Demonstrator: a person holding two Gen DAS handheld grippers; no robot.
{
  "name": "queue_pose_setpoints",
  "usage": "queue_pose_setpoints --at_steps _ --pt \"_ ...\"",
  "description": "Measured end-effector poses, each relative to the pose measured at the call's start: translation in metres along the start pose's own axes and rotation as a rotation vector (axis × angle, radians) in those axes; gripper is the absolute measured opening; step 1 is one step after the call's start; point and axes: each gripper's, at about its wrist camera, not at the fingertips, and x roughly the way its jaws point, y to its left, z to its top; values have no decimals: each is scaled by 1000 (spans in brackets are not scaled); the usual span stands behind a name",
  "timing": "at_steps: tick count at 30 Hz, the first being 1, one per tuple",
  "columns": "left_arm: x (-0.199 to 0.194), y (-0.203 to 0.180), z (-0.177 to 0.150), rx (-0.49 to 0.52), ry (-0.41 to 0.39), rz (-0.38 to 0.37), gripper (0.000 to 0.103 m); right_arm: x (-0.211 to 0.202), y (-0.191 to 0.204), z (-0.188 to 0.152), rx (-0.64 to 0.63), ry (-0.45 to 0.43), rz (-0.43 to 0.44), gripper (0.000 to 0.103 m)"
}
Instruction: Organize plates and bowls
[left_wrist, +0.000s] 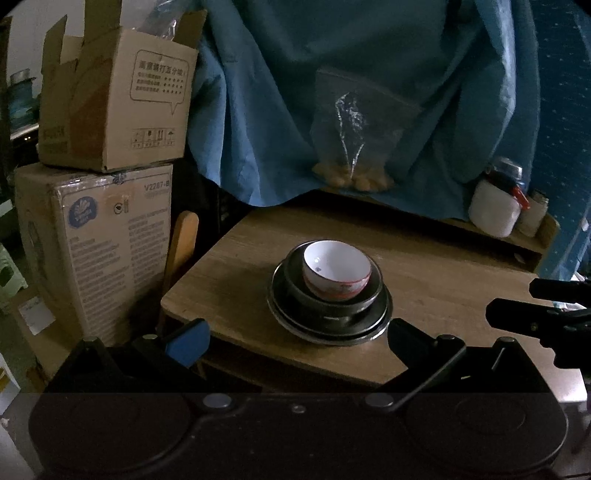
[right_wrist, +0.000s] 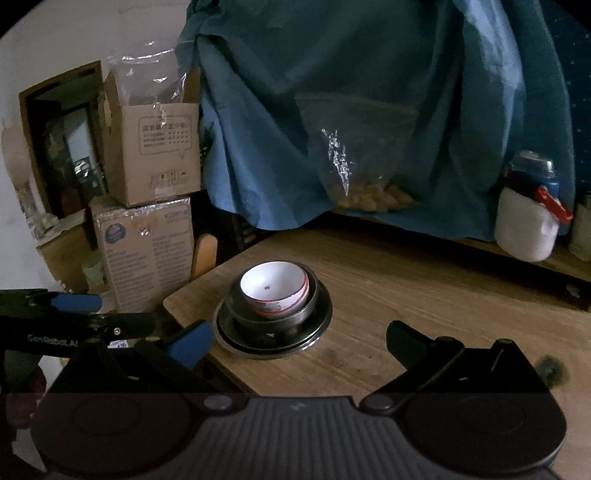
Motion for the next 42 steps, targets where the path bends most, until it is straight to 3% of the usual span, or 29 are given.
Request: queue_pose_setpoints --at_steps 13,42 --pt "-20 10 -16 44 -1 -19 102 -19 22 -22 24 -8 -41 103" --pt "-26 14 -22 48 7 -26 102 -25 30 -25 21 -1 -49 103"
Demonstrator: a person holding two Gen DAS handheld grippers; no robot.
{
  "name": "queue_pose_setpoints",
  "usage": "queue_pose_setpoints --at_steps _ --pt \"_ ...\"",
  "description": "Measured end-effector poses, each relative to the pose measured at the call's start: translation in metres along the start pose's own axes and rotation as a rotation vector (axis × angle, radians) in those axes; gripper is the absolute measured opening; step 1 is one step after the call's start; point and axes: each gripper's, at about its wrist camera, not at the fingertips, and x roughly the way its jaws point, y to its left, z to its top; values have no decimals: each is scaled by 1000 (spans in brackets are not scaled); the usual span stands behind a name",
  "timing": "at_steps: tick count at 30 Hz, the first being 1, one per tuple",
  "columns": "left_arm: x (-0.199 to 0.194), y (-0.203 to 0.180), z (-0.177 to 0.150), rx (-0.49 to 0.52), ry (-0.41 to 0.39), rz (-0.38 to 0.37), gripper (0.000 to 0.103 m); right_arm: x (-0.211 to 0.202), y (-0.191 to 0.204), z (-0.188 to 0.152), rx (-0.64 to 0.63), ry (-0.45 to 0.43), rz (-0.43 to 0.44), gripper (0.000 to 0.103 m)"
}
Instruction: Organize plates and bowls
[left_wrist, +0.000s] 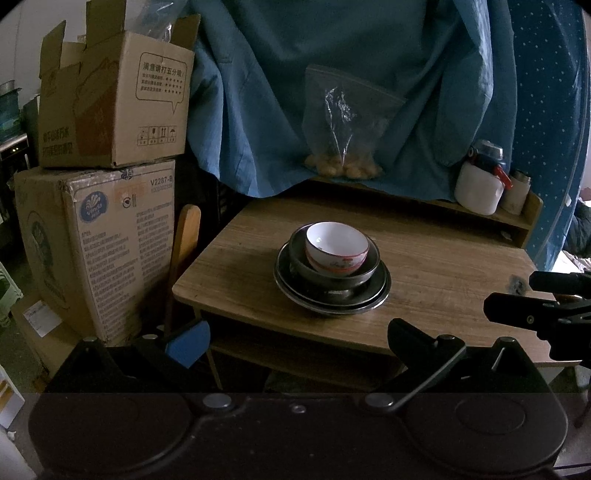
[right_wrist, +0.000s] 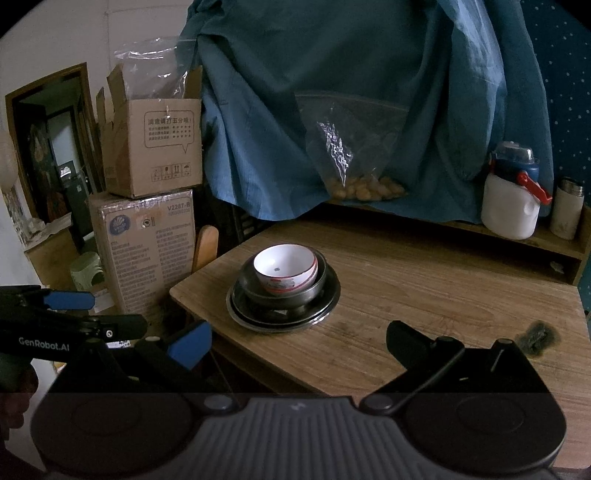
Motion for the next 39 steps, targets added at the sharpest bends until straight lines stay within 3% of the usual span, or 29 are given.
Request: queue_pose_setpoints --at_steps 39 --pt "-6 -1 -7 3 5 -12 102 -5 8 -4 -8 -1 -3 103"
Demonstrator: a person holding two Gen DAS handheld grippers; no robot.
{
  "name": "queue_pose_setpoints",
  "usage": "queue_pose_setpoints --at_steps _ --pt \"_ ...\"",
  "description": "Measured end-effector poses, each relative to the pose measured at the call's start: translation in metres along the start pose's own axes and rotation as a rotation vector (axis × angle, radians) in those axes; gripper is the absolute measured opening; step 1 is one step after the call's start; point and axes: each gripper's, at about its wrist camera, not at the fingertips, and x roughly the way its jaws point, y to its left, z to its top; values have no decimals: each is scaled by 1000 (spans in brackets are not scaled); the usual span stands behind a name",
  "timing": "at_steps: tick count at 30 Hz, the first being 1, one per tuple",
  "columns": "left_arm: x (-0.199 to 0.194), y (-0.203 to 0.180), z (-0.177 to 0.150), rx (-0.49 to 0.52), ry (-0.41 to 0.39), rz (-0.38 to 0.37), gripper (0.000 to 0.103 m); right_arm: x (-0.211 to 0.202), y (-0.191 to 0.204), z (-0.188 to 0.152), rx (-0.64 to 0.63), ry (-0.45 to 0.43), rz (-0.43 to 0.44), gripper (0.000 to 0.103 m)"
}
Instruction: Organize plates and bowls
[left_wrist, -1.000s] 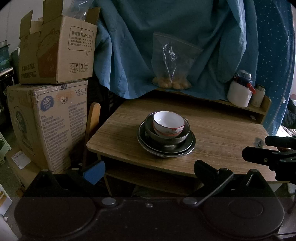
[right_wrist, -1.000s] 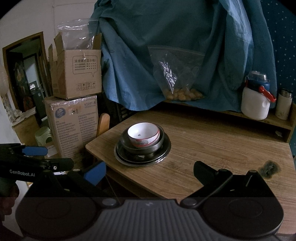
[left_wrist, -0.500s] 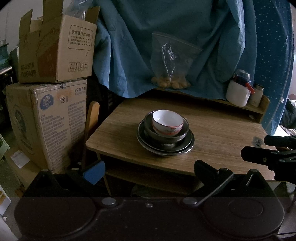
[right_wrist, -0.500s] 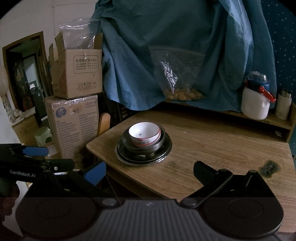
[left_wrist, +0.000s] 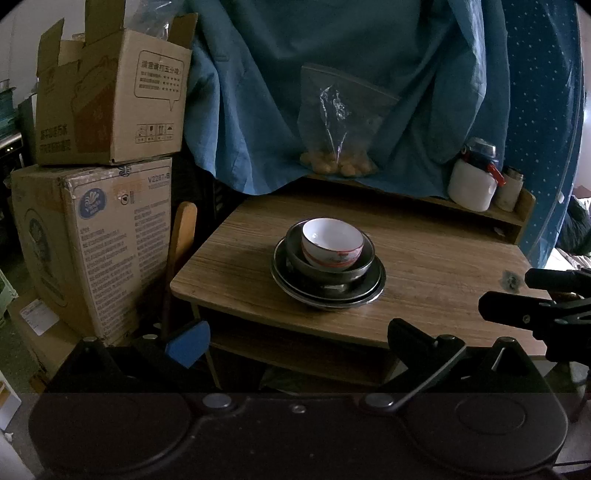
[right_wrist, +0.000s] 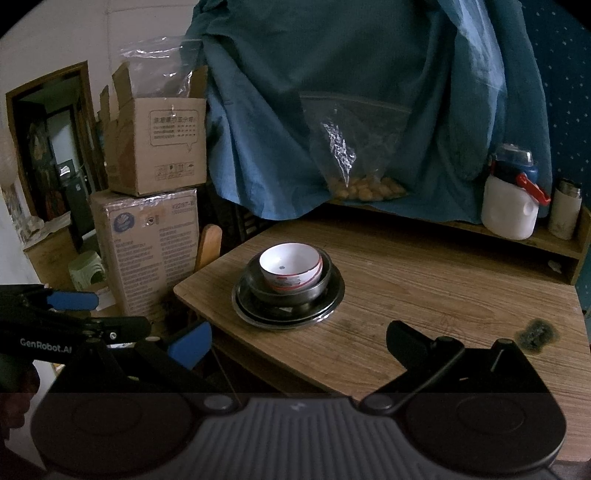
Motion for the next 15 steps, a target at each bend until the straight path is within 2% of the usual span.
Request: queue_pose_setpoints --at_steps 15 --pt "0 2 0 -4 2 -2 102 -1 1 0 -1 -1 0 103"
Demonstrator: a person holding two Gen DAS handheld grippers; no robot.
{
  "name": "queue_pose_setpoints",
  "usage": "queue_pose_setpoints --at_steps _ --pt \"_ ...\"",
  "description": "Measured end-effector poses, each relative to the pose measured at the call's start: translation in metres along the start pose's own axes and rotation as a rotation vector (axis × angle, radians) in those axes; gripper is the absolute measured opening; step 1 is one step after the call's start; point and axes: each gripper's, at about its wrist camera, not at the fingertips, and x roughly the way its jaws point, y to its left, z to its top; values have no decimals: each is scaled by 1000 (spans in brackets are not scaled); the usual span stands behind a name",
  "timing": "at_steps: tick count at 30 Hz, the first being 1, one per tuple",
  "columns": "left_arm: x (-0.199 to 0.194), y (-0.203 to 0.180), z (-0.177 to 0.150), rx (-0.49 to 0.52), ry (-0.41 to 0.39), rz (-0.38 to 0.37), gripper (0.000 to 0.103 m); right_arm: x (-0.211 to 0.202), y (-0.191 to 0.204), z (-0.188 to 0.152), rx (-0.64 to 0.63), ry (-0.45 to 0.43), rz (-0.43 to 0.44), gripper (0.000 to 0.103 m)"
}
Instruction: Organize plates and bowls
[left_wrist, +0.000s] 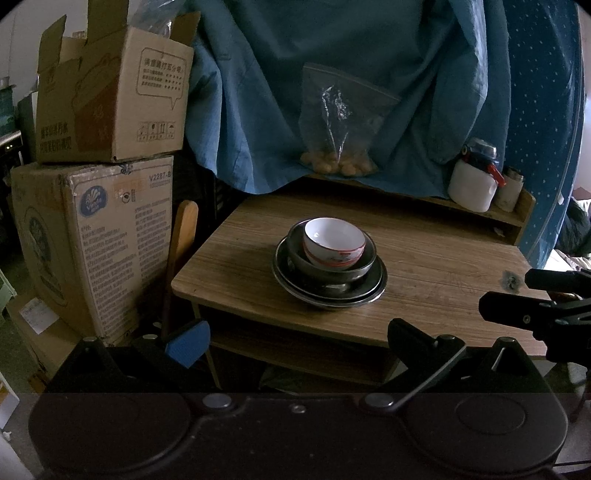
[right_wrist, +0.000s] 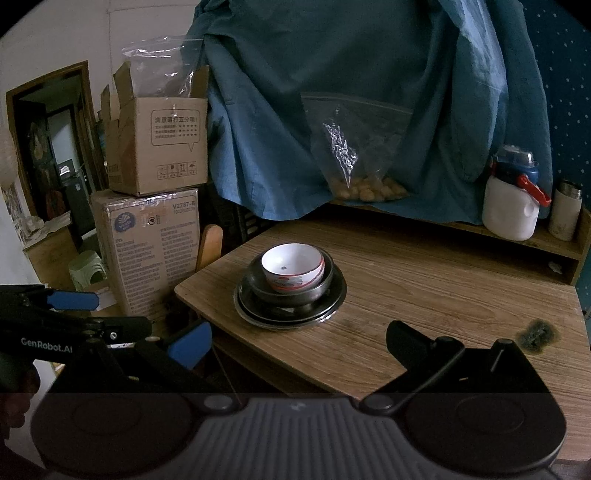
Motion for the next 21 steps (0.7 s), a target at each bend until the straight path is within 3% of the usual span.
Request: queue_pose_setpoints --at_steps 21 --pt "8 9 -1 -48 19 24 102 12 9 4 -28 24 1 103"
